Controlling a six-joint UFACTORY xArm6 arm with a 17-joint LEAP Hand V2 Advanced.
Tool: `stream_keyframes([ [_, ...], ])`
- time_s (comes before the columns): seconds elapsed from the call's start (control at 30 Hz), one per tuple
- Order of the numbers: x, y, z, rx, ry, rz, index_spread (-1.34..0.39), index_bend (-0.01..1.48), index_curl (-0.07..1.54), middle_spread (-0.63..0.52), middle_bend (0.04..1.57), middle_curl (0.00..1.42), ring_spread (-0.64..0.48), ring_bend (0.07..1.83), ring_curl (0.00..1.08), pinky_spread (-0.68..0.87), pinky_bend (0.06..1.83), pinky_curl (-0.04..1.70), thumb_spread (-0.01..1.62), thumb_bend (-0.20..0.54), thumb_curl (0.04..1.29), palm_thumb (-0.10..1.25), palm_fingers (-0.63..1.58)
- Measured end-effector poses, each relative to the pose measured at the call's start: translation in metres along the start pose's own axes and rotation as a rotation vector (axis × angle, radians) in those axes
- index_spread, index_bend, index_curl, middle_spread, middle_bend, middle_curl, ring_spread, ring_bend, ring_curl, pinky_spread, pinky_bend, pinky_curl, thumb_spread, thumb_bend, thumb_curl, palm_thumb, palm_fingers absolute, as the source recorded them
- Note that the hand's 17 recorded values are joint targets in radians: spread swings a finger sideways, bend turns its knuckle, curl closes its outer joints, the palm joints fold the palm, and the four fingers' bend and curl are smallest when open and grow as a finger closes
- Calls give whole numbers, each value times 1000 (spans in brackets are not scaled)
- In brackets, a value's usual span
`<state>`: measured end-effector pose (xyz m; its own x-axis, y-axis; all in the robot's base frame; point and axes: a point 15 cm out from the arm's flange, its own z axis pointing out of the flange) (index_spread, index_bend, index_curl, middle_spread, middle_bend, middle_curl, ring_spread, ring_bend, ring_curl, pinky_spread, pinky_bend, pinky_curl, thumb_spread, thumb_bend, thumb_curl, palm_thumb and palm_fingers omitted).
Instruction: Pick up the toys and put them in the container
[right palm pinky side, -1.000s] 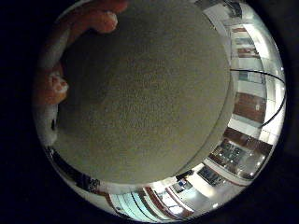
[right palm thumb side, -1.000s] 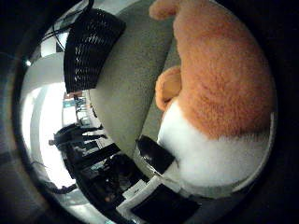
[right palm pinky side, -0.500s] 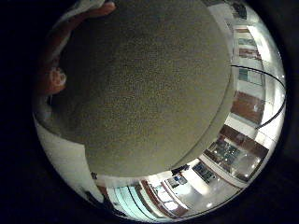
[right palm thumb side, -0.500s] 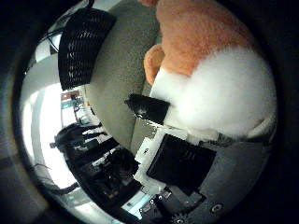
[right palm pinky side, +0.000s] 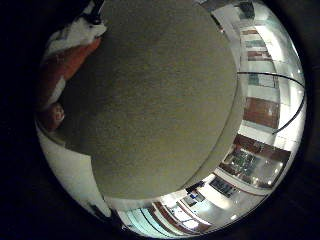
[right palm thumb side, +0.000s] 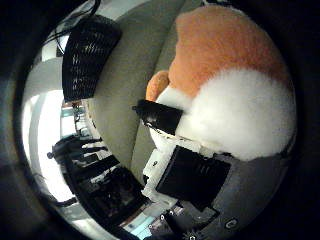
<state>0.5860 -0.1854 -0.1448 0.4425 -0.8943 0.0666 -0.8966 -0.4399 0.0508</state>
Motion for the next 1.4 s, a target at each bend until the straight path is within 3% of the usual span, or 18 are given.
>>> stream_keyframes([
  [0.3,60,7,-104,69,72,76,-232,1135,869,-117,1344,779,-250,1312,824,-170,1553,596,888,-18,674,1085,1102],
  [0.67,34,18,-244,76,94,62,-230,1138,866,-113,1356,760,-256,1291,871,-176,1503,681,807,-16,764,1067,1101],
  [1.0,-84,-26,-351,167,72,-74,-231,1133,866,-113,1360,755,-257,1277,894,-180,1465,739,790,-15,802,1061,1108],
  [1.4,-270,-54,-413,224,20,-291,-231,1131,867,-113,1361,753,-260,1268,907,-190,1434,796,767,-17,831,1053,1109],
])
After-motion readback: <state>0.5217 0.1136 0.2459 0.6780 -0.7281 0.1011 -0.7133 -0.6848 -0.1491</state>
